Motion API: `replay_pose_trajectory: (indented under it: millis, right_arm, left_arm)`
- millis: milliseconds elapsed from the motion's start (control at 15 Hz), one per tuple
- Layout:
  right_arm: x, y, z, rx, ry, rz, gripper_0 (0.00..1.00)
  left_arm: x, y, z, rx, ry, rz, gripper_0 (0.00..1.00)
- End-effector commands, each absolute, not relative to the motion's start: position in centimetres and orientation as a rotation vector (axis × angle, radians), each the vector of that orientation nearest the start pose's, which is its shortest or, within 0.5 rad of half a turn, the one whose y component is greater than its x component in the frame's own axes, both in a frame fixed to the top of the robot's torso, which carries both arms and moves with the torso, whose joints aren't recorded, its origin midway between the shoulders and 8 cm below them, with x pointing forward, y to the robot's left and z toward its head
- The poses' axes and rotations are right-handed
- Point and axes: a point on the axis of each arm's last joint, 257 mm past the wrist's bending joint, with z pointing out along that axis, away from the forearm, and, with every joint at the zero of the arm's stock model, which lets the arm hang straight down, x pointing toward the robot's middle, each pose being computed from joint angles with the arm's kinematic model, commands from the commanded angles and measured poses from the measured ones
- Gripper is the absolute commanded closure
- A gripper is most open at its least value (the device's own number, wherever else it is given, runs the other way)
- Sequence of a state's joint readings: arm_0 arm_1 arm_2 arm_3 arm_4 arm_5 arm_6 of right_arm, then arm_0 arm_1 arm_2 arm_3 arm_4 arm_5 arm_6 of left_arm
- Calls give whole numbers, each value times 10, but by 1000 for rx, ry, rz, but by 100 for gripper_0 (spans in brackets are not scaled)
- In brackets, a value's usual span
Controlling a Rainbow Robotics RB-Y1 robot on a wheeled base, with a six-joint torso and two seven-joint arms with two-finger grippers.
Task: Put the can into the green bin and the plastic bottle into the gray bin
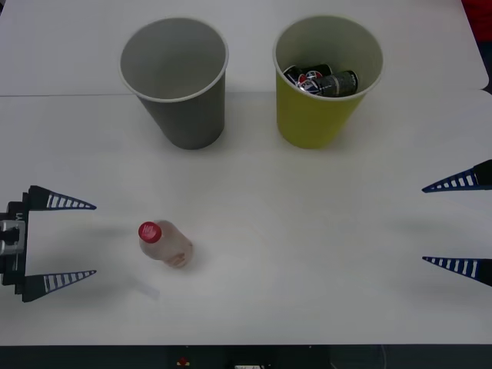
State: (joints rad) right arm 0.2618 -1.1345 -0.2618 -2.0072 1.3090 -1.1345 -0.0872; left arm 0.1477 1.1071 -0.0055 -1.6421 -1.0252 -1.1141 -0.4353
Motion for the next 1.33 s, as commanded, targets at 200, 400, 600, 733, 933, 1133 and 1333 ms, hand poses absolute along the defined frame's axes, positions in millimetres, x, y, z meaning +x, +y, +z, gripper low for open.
replay_pose_trajectory:
  millis: [200, 400, 600, 733, 933, 1133, 1333]
  right_arm:
    - [341, -286, -167, -1634, 1596, 209, 0]
    - [341, -286, -167, -1634, 1596, 209, 0]
    - [341, -286, -167, -1634, 1596, 209, 0]
    - [341, -286, -167, -1634, 1596, 209, 0]
    - [341, -286, -167, -1634, 1596, 209, 0]
    - [341, -286, -167, -1634, 1596, 209, 0]
    - [341, -286, -167, -1634, 1596, 209, 0]
  left_arm:
    - [359, 287, -234, 1563, 1403, -399, 0]
    - [367, 283, -240, 1544, 1366, -424, 0]
    - [372, 272, -249, 1513, 1349, -486, 0]
    - [375, 262, -256, 1483, 1348, -540, 0]
    - [381, 247, -265, 1452, 1343, -595, 0]
    - [382, 225, -267, 1426, 1321, -645, 0]
    - [382, 209, -269, 1414, 1304, -668, 0]
